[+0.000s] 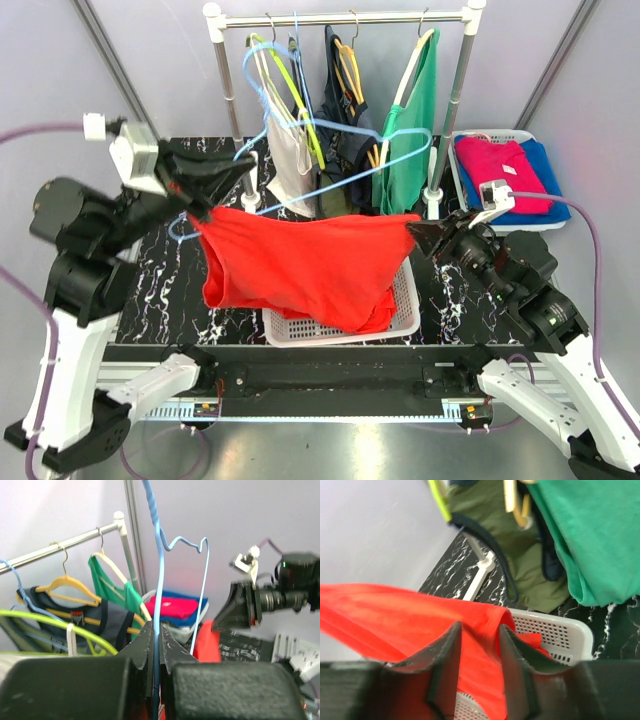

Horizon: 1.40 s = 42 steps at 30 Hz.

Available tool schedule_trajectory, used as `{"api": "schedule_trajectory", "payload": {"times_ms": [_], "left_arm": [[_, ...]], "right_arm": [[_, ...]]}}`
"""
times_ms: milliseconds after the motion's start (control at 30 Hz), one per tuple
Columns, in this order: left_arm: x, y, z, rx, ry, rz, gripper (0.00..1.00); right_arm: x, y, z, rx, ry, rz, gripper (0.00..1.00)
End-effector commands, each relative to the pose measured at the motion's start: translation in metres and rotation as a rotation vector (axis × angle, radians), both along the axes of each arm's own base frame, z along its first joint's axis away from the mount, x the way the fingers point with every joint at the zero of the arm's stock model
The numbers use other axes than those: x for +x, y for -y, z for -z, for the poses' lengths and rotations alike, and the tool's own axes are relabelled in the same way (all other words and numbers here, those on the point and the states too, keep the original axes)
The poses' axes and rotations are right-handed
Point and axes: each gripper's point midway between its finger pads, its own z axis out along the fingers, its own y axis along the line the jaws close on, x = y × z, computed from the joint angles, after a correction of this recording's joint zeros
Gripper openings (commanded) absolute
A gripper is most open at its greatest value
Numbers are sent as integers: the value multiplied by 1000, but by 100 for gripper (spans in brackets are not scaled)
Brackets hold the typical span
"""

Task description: Remove the tank top from the hanger

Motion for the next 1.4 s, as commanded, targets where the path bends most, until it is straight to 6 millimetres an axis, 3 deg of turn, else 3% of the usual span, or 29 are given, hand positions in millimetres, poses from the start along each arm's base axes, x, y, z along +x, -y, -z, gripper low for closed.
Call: {"api": "schedule_trajectory", "payload": {"times_ms": [0, 133, 233, 333, 500, 633, 800, 1033, 1067, 1367], "left_arm": [[10, 8, -47, -152, 5, 35, 0], [25, 19, -61, -192, -24, 62, 0], [31, 26, -63, -204, -47, 77, 0], [38, 34, -61, -217, -79, 88, 0], [43, 50, -56, -213, -98, 109, 0], [47, 56, -59, -202, -70, 92, 0], [58, 60, -60, -193, -56, 66, 0], [79, 68, -50, -163, -46, 20, 0], [82, 69, -48, -161, -50, 14, 0], [79, 75, -44, -156, -76, 41, 0]], "right_arm": [[-19, -12, -41, 32, 115, -127, 48], [-24, 0, -52, 33, 146, -87, 66], [-29, 7, -65, 49, 178, -66, 68], [-32, 0, -80, 84, 213, -106, 70], [-29, -36, -93, 138, 232, -264, 79], [-14, -68, -94, 153, 242, -371, 79], [-15, -101, -97, 93, 283, -450, 82], [-18, -149, -90, -60, 338, -455, 87], [-27, -157, -94, -63, 354, -473, 87], [-4, -193, -78, -162, 398, -344, 88]]}}
